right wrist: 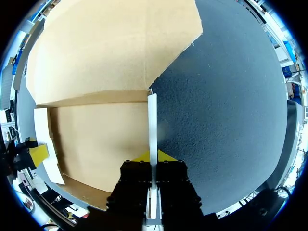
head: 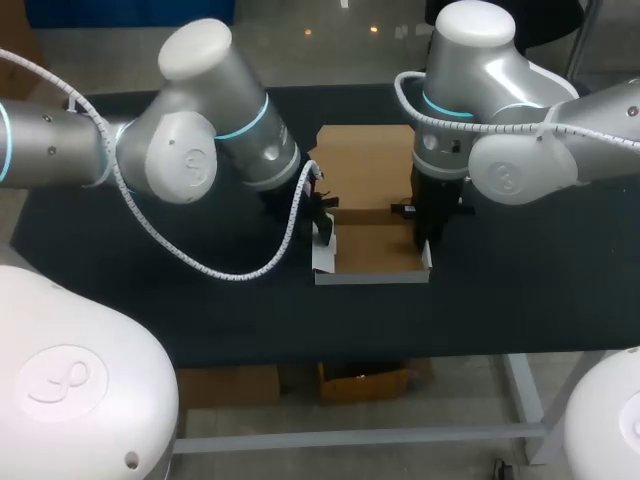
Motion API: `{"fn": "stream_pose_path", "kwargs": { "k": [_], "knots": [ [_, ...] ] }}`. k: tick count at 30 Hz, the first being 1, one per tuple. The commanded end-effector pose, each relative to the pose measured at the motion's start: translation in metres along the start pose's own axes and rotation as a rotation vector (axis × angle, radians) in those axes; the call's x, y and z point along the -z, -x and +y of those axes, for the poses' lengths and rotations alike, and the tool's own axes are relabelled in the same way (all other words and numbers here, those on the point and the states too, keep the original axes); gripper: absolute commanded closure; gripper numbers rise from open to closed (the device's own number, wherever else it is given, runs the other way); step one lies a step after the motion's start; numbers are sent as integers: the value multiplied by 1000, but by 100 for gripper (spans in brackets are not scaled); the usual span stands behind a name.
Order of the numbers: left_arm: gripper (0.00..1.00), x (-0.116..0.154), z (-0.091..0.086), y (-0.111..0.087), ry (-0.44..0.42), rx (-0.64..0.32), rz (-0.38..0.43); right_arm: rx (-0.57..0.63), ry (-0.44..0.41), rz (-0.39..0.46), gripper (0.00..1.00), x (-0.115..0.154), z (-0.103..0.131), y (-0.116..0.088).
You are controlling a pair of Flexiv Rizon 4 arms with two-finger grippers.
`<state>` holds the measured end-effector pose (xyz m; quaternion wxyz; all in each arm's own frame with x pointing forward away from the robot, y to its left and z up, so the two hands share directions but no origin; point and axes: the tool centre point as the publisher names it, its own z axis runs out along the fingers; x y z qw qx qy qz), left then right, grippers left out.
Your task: Assemble the packaging by folding the flat box into shape, placing the metal phone stand inside, and closing the box properly
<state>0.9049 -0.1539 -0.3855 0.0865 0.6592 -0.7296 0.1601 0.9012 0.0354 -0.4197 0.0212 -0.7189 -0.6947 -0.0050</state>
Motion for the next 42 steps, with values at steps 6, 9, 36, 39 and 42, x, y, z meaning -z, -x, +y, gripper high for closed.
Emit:
{"fn": "stream_pose_path", "kwargs": {
  "k": [6,9,36,39,42],
  "knots": [
    [69,-12,-2,-4,4,8,-144,-1,-1,-2,100,0,0,-1],
    [70,-14,-1,-4,2,10,-175,-1,-1,-2,100,0,0,-1],
    [87,-26,5,3,40,31,-306,-1,-1,-2,100,0,0,-1],
    [89,-27,5,4,44,33,-312,-1,-1,-2,100,0,0,-1],
    [95,-27,5,4,49,34,-316,-1,-1,-2,100,0,0,-1]
  ]
}}
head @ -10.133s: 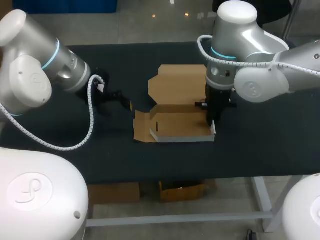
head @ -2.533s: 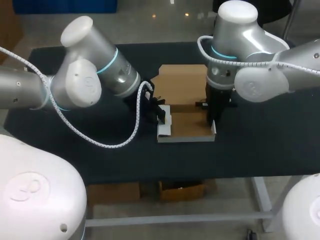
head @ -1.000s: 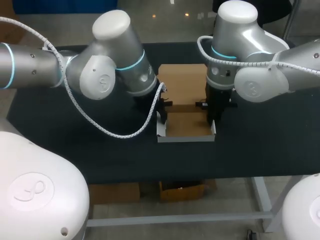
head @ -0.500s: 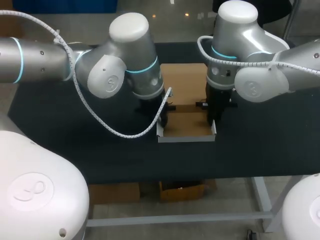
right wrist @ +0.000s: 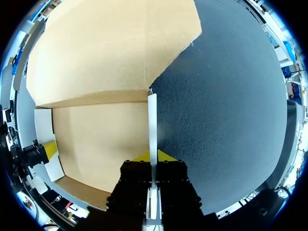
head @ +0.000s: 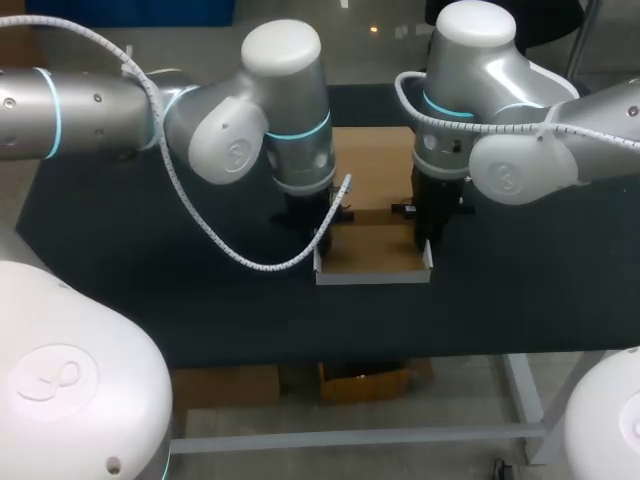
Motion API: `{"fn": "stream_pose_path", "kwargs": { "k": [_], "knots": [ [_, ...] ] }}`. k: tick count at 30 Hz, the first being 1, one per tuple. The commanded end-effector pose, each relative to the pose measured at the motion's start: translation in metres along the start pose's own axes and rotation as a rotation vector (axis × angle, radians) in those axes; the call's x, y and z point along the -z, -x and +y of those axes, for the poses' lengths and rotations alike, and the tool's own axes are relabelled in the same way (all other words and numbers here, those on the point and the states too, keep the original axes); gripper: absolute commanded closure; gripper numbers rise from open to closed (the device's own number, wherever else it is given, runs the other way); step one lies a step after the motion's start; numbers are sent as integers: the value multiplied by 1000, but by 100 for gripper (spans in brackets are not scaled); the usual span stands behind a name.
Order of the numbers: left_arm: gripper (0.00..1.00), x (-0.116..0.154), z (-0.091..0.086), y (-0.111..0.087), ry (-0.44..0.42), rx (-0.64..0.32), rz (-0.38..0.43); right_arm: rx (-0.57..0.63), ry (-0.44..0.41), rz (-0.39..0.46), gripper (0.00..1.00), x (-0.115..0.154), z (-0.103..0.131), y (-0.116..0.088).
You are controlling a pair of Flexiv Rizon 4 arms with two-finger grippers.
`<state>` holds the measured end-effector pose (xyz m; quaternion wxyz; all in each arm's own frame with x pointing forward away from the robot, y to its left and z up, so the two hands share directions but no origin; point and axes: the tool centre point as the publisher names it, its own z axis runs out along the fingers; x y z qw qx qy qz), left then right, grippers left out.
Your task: Assemble the packaging by folding the flat box into shape, placing the metal phone stand inside, and closing the box properly
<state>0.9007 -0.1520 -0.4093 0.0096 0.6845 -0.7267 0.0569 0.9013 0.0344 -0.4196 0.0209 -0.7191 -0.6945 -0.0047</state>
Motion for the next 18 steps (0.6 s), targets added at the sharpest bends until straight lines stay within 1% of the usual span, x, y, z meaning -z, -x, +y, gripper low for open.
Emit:
{"fn": "stream_pose_path", "kwargs": {
  "k": [1,3,7,12,18],
  "knots": [
    [96,-4,-2,-6,6,1,-61,0,-1,-1,100,0,0,-2],
    [99,-5,-3,-6,10,1,-64,0,-1,-1,100,0,0,-2],
    [98,-7,-3,-6,20,-1,-75,0,-1,-1,100,0,0,-2],
    [100,-9,-3,-6,24,3,-84,0,-1,-1,100,0,0,-2],
    [100,-9,-5,-4,17,14,-81,0,-1,-1,100,0,0,-2]
  ]
}}
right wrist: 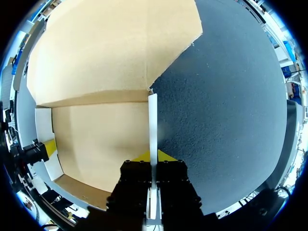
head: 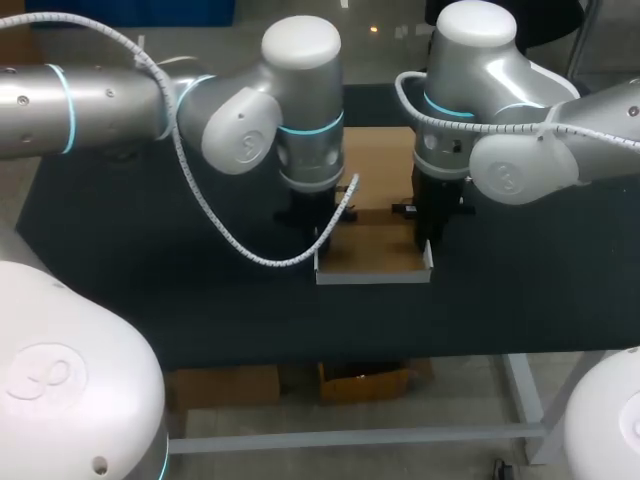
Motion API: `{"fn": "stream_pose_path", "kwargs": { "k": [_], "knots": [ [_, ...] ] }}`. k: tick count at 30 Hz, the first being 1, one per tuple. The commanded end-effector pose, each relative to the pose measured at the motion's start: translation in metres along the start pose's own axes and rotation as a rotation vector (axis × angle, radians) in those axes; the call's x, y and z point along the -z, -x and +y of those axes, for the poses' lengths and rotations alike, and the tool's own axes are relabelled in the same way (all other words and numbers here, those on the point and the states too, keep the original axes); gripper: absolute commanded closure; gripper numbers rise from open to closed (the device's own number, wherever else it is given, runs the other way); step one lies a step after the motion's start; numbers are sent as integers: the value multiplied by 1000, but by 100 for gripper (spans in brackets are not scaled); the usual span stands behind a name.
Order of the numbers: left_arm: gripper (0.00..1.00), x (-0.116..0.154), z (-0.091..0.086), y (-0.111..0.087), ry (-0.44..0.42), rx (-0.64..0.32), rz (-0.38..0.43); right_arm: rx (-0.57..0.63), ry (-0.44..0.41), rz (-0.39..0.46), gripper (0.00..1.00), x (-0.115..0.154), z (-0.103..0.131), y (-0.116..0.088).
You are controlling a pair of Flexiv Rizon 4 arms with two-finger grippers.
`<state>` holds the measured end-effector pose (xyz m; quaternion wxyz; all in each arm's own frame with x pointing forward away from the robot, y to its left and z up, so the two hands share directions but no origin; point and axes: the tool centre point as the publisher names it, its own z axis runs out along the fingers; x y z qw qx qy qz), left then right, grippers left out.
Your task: Assemble the packaging by folding the flat box into shape, placing the metal phone stand inside, and closing the box properly
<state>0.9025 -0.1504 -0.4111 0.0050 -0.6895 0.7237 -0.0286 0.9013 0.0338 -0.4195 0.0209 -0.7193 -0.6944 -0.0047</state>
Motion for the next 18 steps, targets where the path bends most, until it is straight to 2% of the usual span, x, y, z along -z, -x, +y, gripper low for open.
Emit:
{"fn": "stream_pose_path", "kwargs": {
  "k": [1,4,9,14,16,17,18],
  "knots": [
    [100,-7,-3,-6,-5,5,-20,0,-1,-1,100,0,0,-3],
    [100,-7,-3,-5,-9,7,-18,0,-1,-1,100,0,0,-3],
    [100,-6,-3,-3,-17,6,-18,37,25,-10,78,7,-2,-5],
    [100,-4,-1,0,-25,5,-18,113,68,-10,45,18,-8,-10],
    [100,-3,0,1,-29,6,-18,143,83,-11,21,22,-10,-12],
    [100,-2,0,1,-31,6,-17,157,89,-1,16,24,-11,-13],
    [100,-2,1,1,-33,6,-17,168,95,2,6,25,-12,-13]
  ]
}}
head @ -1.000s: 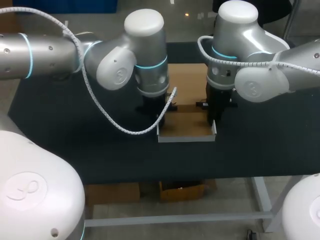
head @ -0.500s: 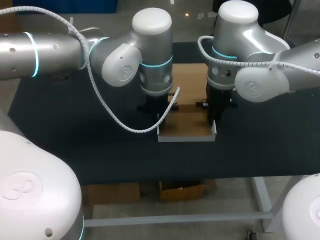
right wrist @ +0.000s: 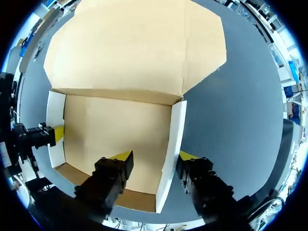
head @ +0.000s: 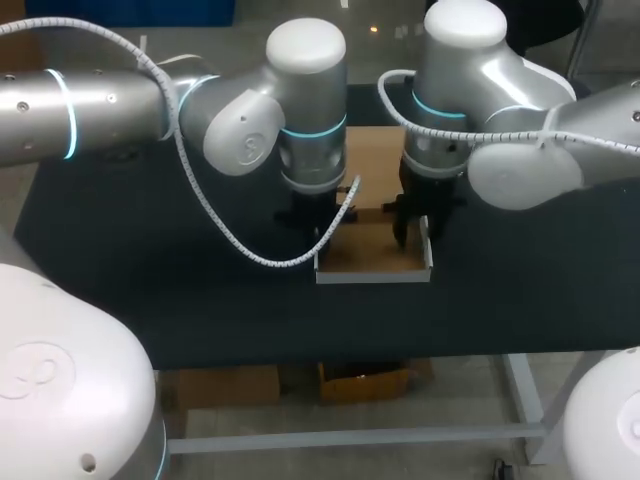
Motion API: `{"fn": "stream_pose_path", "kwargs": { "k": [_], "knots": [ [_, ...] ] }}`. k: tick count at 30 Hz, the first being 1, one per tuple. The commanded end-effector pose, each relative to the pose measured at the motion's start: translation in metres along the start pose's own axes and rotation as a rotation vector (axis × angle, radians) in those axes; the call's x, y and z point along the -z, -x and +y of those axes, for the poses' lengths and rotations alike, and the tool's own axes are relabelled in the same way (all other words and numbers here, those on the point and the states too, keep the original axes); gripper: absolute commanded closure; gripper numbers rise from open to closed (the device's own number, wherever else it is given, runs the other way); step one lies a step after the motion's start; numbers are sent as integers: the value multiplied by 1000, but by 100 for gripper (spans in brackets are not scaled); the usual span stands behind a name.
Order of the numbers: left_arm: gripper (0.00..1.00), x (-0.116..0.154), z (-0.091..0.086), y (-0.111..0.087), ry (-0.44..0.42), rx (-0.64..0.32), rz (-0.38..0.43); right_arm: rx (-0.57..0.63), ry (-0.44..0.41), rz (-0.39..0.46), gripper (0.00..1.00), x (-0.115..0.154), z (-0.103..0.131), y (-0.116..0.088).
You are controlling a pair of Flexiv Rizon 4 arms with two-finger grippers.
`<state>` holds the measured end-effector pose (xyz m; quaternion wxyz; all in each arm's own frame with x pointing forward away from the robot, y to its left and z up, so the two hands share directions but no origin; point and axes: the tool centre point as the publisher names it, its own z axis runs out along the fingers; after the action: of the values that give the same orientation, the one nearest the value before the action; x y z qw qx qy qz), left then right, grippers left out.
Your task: Assemble the packaging by folding the flat box into shape, placing the metal phone stand inside, and closing the box properly
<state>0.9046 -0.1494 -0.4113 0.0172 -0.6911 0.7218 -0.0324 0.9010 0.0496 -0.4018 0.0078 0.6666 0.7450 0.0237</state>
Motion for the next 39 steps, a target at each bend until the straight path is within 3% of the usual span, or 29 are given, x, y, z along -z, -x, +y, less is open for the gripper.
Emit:
{"fn": "stream_pose_path", "kwargs": {
  "k": [1,10,25,34,39],
  "knots": [
    [100,-2,3,0,-11,2,-5,33,39,20,0,11,-12,1],
    [100,5,5,6,-30,0,-9,131,99,49,0,26,-21,6],
    [100,7,3,18,-32,-7,-31,483,265,125,0,64,-47,25],
    [100,5,3,22,-25,-5,-33,676,429,258,0,82,-67,38],
    [100,5,2,26,-25,-4,-40,718,505,312,0,92,-77,50]
  ]
}}
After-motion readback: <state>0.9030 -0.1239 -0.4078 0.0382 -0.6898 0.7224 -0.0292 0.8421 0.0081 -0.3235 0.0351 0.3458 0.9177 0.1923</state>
